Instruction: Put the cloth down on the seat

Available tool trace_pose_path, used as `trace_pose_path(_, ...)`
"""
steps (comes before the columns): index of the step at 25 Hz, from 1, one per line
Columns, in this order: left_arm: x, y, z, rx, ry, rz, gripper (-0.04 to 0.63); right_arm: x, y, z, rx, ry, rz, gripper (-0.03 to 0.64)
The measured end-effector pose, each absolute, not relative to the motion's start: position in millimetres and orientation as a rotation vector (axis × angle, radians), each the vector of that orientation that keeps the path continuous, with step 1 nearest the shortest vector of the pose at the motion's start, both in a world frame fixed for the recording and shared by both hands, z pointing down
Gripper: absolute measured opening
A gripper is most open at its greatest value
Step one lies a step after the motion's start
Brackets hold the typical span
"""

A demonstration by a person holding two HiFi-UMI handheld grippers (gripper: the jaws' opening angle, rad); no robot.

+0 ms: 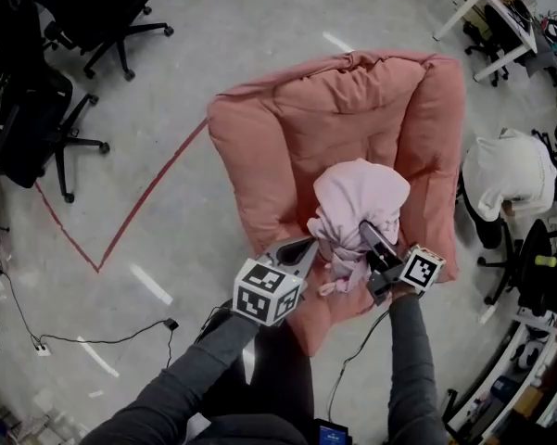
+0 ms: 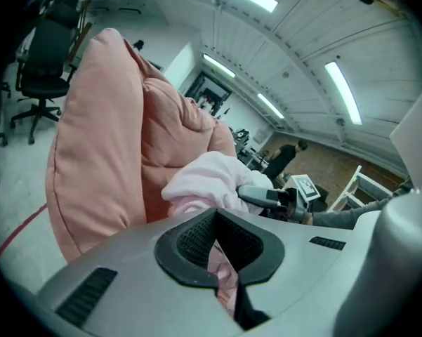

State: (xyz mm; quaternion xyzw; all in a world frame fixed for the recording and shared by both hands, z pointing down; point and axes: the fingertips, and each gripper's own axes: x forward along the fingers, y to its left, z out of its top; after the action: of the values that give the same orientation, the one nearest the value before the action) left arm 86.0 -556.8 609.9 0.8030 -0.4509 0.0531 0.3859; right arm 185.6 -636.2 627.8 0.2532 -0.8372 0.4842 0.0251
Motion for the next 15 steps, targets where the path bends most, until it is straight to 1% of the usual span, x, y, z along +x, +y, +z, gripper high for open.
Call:
trace_pose_path(3, 73.3, -557.9, 621.2, 2.007, -1.16, 0.111, 0.008, 165.8, -635.1, 646.8, 0.676, -2.556, 1.427, 0.17)
trace_pose_path(6, 80.2, -553.0, 625.6, 1.981, -1.166, 0.108, 0.009, 166.7, -635.7, 656.2, 0.617, -2.554, 1.39, 0.17)
trace_pose_path(10, 85.9, -547.2, 631.2, 1.963, -1.181, 0.11, 0.008, 165.6, -636.3, 667.9, 0.572, -2.565, 1.433, 0.17)
trace_pose_path(15, 90.9, -547.0, 637.9, 1.928, -1.209, 0.094, 0.009, 161.4, -632.3, 691.8, 0.522, -2.522, 1.365, 0.17)
